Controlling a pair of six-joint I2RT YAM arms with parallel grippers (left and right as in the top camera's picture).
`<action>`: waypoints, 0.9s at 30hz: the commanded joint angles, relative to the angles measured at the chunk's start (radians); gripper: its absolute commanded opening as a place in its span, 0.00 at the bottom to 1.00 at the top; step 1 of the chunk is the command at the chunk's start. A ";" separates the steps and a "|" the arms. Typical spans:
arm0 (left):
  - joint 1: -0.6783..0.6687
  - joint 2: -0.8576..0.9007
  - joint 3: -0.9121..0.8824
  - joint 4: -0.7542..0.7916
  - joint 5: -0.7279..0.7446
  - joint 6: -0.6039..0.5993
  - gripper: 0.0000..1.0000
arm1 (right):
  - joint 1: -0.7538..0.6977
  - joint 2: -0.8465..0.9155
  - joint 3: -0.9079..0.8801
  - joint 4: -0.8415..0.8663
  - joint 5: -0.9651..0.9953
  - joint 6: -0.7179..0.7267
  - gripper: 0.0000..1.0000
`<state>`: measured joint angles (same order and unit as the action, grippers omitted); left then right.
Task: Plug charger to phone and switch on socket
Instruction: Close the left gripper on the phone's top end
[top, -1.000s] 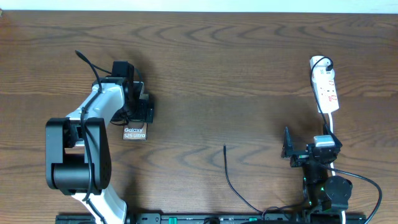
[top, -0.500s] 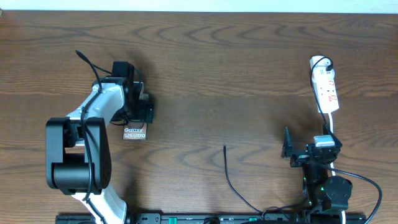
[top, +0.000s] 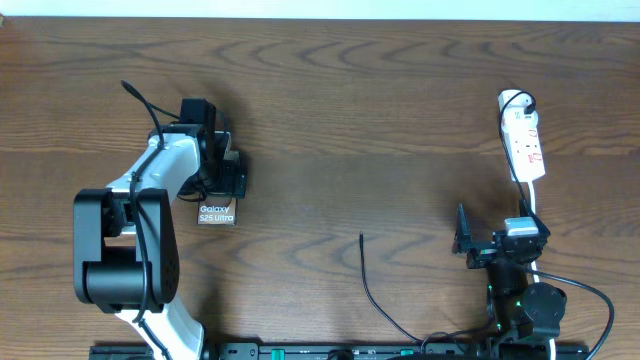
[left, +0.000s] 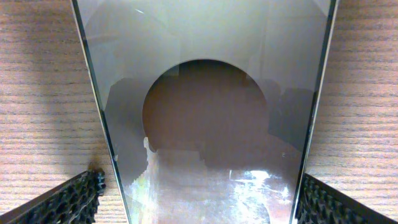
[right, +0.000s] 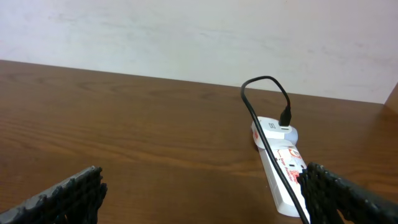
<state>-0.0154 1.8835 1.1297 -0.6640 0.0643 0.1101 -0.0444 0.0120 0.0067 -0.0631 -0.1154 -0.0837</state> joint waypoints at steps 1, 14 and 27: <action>0.003 0.052 -0.013 0.002 -0.005 0.017 0.96 | 0.007 -0.005 -0.001 -0.005 0.004 0.012 0.99; 0.003 0.052 -0.013 0.004 -0.002 0.016 0.96 | 0.007 -0.005 -0.001 -0.005 0.004 0.012 0.99; 0.003 0.052 -0.013 0.003 0.006 0.016 0.96 | 0.007 -0.005 -0.001 -0.005 0.004 0.012 0.99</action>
<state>-0.0151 1.8835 1.1297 -0.6632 0.0643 0.1104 -0.0444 0.0120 0.0067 -0.0631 -0.1154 -0.0837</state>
